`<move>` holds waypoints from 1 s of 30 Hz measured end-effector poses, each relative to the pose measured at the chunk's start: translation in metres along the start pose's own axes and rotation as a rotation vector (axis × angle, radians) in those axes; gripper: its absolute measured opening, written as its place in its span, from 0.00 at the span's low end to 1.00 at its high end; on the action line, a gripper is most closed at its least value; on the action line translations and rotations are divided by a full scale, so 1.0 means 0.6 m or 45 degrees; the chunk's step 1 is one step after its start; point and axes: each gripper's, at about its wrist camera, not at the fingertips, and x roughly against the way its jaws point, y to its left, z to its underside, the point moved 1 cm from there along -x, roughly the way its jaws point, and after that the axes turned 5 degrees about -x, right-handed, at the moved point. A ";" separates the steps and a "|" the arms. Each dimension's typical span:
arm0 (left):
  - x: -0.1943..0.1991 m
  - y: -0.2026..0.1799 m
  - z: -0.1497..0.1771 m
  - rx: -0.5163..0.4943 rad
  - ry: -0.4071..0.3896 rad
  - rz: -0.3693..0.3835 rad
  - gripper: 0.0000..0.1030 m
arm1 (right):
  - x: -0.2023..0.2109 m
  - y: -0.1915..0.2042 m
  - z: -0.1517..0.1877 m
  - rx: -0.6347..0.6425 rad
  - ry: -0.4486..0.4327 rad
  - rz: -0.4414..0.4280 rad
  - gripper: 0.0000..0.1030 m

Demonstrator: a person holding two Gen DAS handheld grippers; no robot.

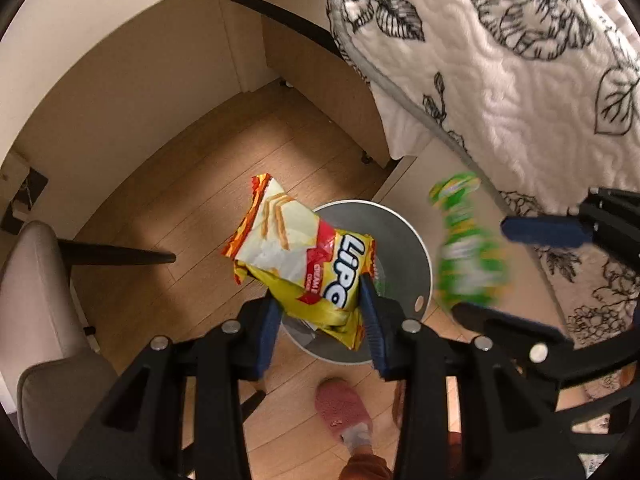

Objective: Collect trash

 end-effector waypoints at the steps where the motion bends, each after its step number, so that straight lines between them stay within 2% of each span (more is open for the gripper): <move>1: -0.005 -0.002 -0.001 -0.009 0.003 0.002 0.42 | -0.003 -0.003 0.000 -0.013 0.003 0.008 0.63; 2: -0.008 -0.002 0.000 -0.011 0.007 0.007 0.45 | -0.005 -0.010 0.000 -0.032 0.007 0.013 0.64; 3: -0.011 0.001 -0.002 0.004 0.008 0.011 0.56 | -0.005 -0.009 -0.002 -0.041 0.010 0.016 0.64; 4: -0.011 0.003 -0.002 0.012 0.004 0.017 0.62 | -0.003 -0.013 -0.001 -0.051 0.011 0.017 0.64; 10: -0.014 -0.009 -0.008 -0.013 0.024 0.017 0.64 | 0.015 -0.025 0.002 -0.059 0.018 0.039 0.64; 16: 0.022 -0.017 -0.013 -0.022 0.043 -0.017 0.64 | 0.068 -0.027 -0.014 -0.072 0.004 0.055 0.64; 19: 0.062 -0.018 -0.019 0.003 0.047 -0.039 0.67 | 0.103 -0.023 -0.027 -0.098 0.005 0.067 0.65; 24: 0.161 -0.016 -0.033 0.040 0.001 -0.084 0.75 | 0.203 -0.007 -0.047 -0.136 -0.046 0.114 0.80; 30: 0.303 0.000 -0.070 0.060 -0.080 -0.124 0.79 | 0.343 0.022 -0.091 -0.145 -0.129 0.163 0.84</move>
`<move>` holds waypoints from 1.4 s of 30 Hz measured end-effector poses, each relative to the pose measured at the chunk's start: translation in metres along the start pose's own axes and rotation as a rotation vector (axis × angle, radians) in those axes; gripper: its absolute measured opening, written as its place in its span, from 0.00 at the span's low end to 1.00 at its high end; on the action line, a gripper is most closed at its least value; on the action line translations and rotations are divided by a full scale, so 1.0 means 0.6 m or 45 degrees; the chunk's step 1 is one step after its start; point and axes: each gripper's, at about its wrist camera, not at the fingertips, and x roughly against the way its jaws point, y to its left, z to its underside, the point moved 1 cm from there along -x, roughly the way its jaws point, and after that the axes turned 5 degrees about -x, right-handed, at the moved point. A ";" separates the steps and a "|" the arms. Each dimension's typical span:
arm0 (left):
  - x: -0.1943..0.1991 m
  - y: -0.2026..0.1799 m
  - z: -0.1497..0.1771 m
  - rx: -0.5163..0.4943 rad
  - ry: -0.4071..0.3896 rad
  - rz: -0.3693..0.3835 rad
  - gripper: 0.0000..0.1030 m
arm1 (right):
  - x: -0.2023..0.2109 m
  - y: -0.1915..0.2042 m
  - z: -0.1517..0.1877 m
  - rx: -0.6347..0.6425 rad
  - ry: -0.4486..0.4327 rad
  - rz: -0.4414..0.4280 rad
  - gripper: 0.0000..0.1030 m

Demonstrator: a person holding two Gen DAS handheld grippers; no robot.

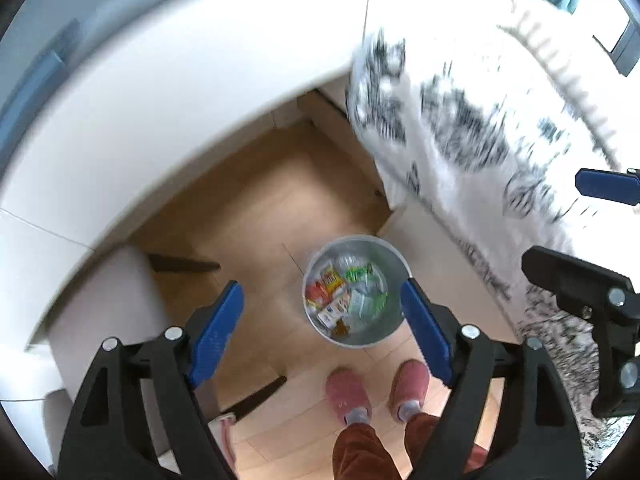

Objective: Collect trash

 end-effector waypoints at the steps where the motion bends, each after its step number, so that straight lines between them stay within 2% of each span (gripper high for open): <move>1: 0.025 0.006 -0.010 -0.002 -0.023 -0.016 0.79 | 0.025 0.005 -0.010 0.005 -0.022 0.006 0.85; 5: 0.117 0.031 -0.053 -0.003 -0.064 -0.086 0.81 | 0.127 0.033 -0.059 0.025 -0.112 0.036 0.88; 9: 0.190 0.041 -0.080 -0.007 -0.117 -0.106 0.81 | 0.197 0.059 -0.092 0.028 -0.161 0.052 0.88; 12: 0.242 0.053 -0.101 -0.001 -0.170 -0.120 0.81 | 0.245 0.070 -0.110 0.022 -0.216 0.091 0.88; 17: 0.309 0.069 -0.142 0.008 -0.223 -0.157 0.85 | 0.301 0.064 -0.138 -0.018 -0.287 0.087 0.88; 21: 0.349 0.085 -0.173 0.059 -0.267 -0.187 0.86 | 0.339 0.053 -0.173 0.019 -0.344 0.098 0.88; 27: 0.389 0.103 -0.222 0.148 -0.299 -0.256 0.87 | 0.383 0.034 -0.240 0.085 -0.419 0.058 0.88; 34: 0.426 0.106 -0.251 0.176 -0.332 -0.351 0.87 | 0.414 0.022 -0.280 0.161 -0.472 0.041 0.88; 40: 0.453 0.127 -0.269 0.166 -0.340 -0.335 0.87 | 0.435 0.028 -0.305 0.126 -0.474 0.017 0.88; 42: 0.454 0.137 -0.274 0.150 -0.300 -0.340 0.88 | 0.436 0.032 -0.315 0.102 -0.467 0.010 0.88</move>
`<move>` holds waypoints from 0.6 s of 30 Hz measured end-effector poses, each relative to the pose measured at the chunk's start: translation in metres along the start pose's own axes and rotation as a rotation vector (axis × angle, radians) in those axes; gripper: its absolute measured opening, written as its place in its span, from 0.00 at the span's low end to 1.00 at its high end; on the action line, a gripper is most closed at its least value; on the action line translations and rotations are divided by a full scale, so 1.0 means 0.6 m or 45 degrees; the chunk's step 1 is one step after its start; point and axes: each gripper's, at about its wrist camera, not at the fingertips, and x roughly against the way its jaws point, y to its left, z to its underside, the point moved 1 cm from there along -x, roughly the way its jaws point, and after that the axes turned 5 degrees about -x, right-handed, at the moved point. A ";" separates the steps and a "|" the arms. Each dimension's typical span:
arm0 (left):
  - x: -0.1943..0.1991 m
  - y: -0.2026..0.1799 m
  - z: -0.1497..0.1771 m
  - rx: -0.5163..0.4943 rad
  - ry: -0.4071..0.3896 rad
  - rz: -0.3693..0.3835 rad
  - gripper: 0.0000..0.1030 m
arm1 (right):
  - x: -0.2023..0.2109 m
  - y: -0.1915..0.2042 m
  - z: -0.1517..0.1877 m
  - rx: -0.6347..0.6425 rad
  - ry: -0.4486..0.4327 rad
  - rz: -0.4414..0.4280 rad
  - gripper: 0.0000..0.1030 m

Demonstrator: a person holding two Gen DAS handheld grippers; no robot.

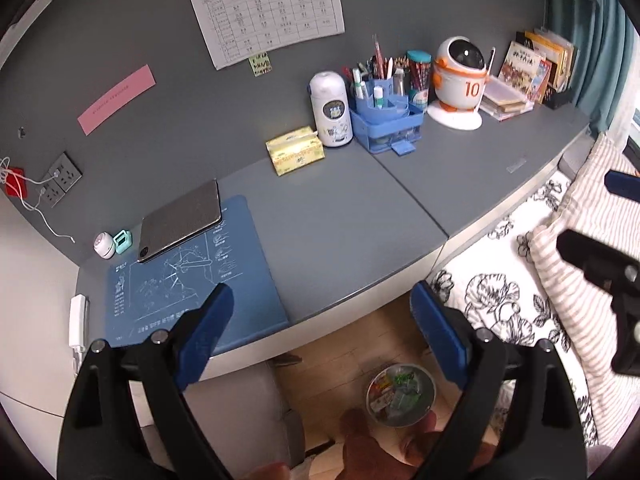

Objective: Collect trash

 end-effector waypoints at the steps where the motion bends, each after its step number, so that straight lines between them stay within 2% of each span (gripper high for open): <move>1: -0.001 0.003 -0.001 -0.013 0.010 -0.011 0.88 | -0.002 0.003 -0.004 -0.004 0.006 0.001 0.88; 4: -0.002 0.017 -0.004 -0.034 0.008 -0.041 0.88 | -0.005 0.010 -0.014 -0.010 0.009 0.028 0.88; 11: -0.008 0.053 -0.007 0.026 0.041 -0.019 0.88 | -0.001 0.022 -0.025 -0.028 0.004 0.045 0.88; 18: 0.000 0.068 -0.011 0.036 0.027 0.014 0.88 | -0.008 0.036 -0.029 -0.023 0.024 0.028 0.88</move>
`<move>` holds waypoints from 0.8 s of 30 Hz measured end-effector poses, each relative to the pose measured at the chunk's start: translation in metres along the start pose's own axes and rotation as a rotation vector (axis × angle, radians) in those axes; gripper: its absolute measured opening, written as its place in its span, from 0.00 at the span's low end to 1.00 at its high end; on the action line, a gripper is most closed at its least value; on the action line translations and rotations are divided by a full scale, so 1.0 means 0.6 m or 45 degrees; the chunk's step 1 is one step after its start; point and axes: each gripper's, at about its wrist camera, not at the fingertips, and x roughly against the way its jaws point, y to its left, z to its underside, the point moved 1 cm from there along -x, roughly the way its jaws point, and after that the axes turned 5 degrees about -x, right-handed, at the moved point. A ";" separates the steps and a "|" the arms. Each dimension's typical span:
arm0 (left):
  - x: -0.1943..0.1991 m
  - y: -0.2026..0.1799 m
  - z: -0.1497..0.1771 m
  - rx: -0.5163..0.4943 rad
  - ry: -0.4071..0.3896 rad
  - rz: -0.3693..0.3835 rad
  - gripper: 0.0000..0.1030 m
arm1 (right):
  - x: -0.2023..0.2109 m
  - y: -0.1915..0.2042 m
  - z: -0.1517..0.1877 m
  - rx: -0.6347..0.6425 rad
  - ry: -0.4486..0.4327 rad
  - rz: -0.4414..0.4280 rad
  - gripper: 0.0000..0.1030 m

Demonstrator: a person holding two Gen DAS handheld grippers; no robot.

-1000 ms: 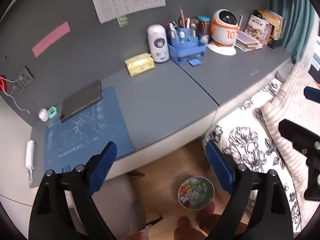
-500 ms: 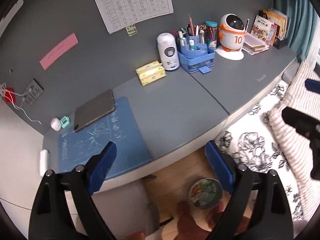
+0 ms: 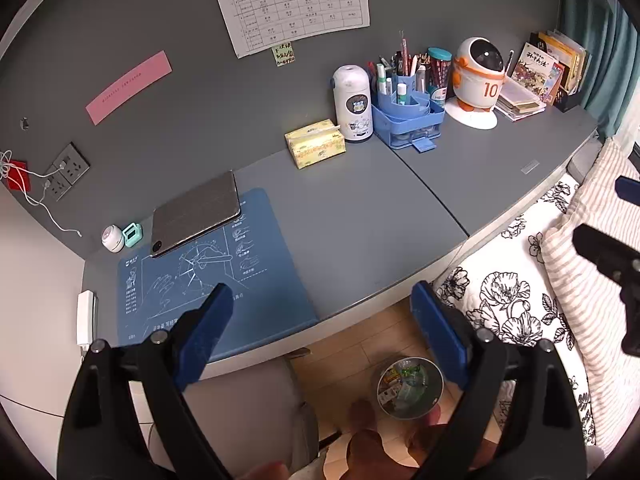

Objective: Collect trash

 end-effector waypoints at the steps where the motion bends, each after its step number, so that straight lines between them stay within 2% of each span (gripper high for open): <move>1: 0.001 0.000 0.000 0.000 -0.003 0.001 0.88 | 0.000 0.001 -0.001 0.004 0.001 -0.002 0.88; 24: 0.023 -0.003 -0.006 -0.002 -0.043 0.040 0.88 | 0.019 0.002 -0.005 -0.005 -0.022 -0.002 0.88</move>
